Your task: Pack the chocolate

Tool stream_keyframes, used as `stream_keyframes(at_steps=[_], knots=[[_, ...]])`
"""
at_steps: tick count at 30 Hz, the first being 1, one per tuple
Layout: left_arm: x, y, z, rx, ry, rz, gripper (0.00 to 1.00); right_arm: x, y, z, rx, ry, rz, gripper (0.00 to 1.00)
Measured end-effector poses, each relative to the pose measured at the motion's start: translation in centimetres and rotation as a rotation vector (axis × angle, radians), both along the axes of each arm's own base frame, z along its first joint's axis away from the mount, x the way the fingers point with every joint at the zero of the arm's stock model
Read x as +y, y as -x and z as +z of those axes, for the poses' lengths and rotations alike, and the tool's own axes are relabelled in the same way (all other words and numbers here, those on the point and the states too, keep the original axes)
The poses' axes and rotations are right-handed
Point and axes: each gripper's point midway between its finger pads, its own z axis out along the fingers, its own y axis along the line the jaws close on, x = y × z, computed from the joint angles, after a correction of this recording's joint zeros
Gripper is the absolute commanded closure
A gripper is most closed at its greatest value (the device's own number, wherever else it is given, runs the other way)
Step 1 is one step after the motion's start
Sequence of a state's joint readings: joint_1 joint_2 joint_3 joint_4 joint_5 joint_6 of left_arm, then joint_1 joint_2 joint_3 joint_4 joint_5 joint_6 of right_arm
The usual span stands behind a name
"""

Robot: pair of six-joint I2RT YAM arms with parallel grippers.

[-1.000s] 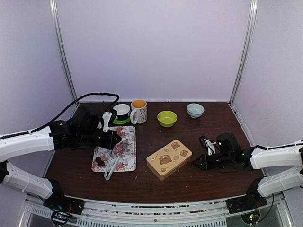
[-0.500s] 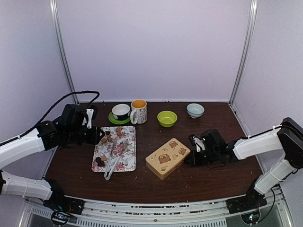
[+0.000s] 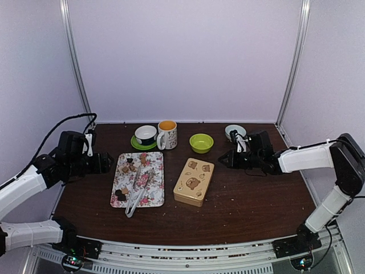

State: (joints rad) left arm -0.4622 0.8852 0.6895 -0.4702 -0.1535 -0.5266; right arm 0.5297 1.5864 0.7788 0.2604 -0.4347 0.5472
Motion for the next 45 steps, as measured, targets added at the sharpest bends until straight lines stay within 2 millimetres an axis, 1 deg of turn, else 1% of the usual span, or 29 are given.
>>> stream_keyframes(at_steps=[2, 4, 8, 10, 13, 15, 17, 19, 22, 24, 25, 26, 30, 32, 35, 38, 41, 45], knots=[[0.8, -0.2, 0.5, -0.02, -0.002, 0.023, 0.03, -1.3, 0.2, 2.1, -0.053, -0.007, -0.01, 0.98], [1.3, -0.2, 0.9, -0.037, -0.008, 0.03, 0.02, -2.8, 0.2, 3.9, -0.108, -0.005, -0.033, 0.99], [1.5, -0.2, 1.5, -0.062, -0.03, 0.013, 0.02, -6.2, 0.5, 7.4, -0.227, 0.001, -0.092, 0.99], [1.5, -0.2, 1.8, -0.072, -0.04, 0.004, 0.02, -7.6, 0.5, 8.4, -0.267, 0.015, -0.12, 0.99], [1.6, -0.1, 2.3, -0.097, -0.056, -0.012, 0.02, -9.4, 0.7, 9.4, -0.311, 0.041, -0.164, 0.97], [1.6, 0.0, 2.9, -0.123, -0.06, -0.019, 0.02, -10.3, 1.0, 10.1, -0.348, 0.06, -0.191, 0.87], [1.5, -0.1, 3.8, -0.17, -0.058, -0.031, 0.02, -11.1, 1.3, 10.7, -0.384, 0.081, -0.214, 0.75], [1.6, 0.0, 4.5, -0.221, -0.055, -0.039, 0.02, -11.8, 1.4, 11.5, -0.419, 0.101, -0.239, 0.56], [1.7, 0.2, 4.8, -0.276, -0.058, -0.045, 0.02, -12.7, 1.5, 12.4, -0.47, 0.136, -0.275, 0.37], [1.9, 0.2, 4.8, -0.304, -0.065, -0.044, 0.02, -13.3, 1.5, 12.8, -0.499, 0.164, -0.293, 0.16], [1.9, 0.2, 4.8, -0.317, -0.069, -0.043, 0.02, -13.5, 1.5, 12.9, -0.504, 0.169, -0.303, 0.03], [2.0, 0.2, 4.9, -0.327, -0.074, -0.042, 0.02, -13.6, 1.5, 13.0, -0.519, 0.186, -0.304, 0.0], [2.2, -0.3, 5.5, -0.368, -0.1, -0.034, 0.02, -14.5, 1.9, 13.3, -0.615, 0.233, -0.326, 0.0], [2.7, -0.5, 5.5, -0.379, -0.144, -0.022, 0.02, -15.0, 2.4, 12.8, -0.674, 0.265, -0.332, 0.0], [4.0, -1.0, 5.6, -0.394, -0.226, 0.029, 0.02, -15.8, 3.1, 11.5, -0.729, 0.318, -0.342, 0.0], [5.3, -1.5, 5.8, -0.438, -0.305, 0.087, 0.02, -16.7, 3.0, 10.7, -0.74, 0.369, -0.378, 0.0], [6.3, -2.0, 5.1, -0.464, -0.378, 0.132, 0.02, -17.8, 2.4, 10.8, -0.743, 0.419, -0.428, 0.0], [7.9, -2.4, 2.9, -0.459, -0.48, 0.189, 0.02, -19.3, 1.6, 10.5, -0.73, 0.48, -0.478, 0.0]])
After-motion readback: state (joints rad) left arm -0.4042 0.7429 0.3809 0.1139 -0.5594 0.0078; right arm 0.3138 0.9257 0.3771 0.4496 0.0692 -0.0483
